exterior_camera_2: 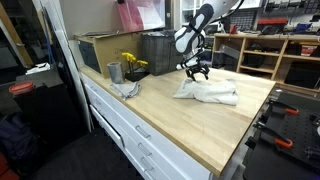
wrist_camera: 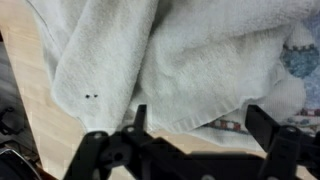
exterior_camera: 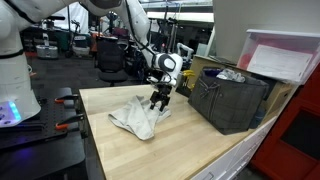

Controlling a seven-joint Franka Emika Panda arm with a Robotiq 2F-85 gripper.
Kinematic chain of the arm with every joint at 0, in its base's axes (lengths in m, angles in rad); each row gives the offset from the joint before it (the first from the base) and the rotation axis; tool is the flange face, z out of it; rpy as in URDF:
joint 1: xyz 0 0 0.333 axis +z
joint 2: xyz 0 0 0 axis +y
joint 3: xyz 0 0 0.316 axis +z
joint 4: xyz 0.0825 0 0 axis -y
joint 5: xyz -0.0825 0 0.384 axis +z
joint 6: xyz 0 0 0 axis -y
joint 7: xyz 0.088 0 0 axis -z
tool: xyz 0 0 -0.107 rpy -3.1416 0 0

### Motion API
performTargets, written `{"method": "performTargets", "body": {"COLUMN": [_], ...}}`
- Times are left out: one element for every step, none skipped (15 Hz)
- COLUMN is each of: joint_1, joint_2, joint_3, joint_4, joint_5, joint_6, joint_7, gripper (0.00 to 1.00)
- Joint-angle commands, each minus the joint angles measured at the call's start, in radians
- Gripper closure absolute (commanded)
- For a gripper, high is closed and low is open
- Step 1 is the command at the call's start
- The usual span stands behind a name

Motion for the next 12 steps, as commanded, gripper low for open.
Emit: {"method": "performTargets", "body": {"joint_1": [-0.022, -0.023, -0.023, -0.024, -0.025, -0.027, -0.028, -0.030, -0.032, -0.033, -0.035, -0.037], "joint_2": [0.001, 0.003, 0.005, 0.008, 0.008, 0.008, 0.006, 0.005, 0.004, 0.003, 0.001, -0.001], "joint_3": [0.028, 0.031, 0.031, 0.029, 0.027, 0.026, 0.025, 0.025, 0.024, 0.024, 0.024, 0.025], "joint_4": [0.004, 0.004, 0.003, 0.003, 0.003, 0.002, -0.001, -0.002, -0.004, -0.004, -0.002, -0.002], "joint_5": [0.033, 0.039, 0.039, 0.039, 0.037, 0.037, 0.037, 0.036, 0.036, 0.037, 0.039, 0.040], "joint_6": [-0.019, -0.015, -0.005, -0.001, 0.002, 0.003, 0.005, 0.005, 0.003, 0.001, -0.007, -0.012], "joint_7": [0.019, 0.018, 0.017, 0.016, 0.016, 0.015, 0.014, 0.015, 0.015, 0.017, 0.018, 0.019], "gripper": [0.00, 0.07, 0.28, 0.31, 0.32, 0.39, 0.47, 0.56, 0.63, 0.71, 0.78, 0.84]}}
